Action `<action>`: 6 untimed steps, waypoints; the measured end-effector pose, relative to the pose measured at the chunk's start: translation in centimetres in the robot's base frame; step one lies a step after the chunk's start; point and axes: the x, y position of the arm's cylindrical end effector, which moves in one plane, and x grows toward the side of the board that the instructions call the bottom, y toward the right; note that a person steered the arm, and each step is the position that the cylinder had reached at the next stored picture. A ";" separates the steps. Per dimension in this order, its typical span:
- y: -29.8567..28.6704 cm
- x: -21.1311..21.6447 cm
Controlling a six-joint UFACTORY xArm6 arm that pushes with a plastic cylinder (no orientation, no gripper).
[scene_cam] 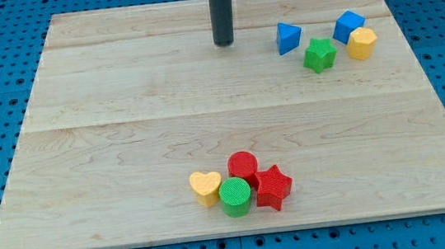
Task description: Place the blue triangle slightly downwards of the board
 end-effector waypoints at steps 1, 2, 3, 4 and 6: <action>6.2 -3.2; 13.6 -3.2; 14.3 -2.9; 13.7 -2.3; 8.4 5.0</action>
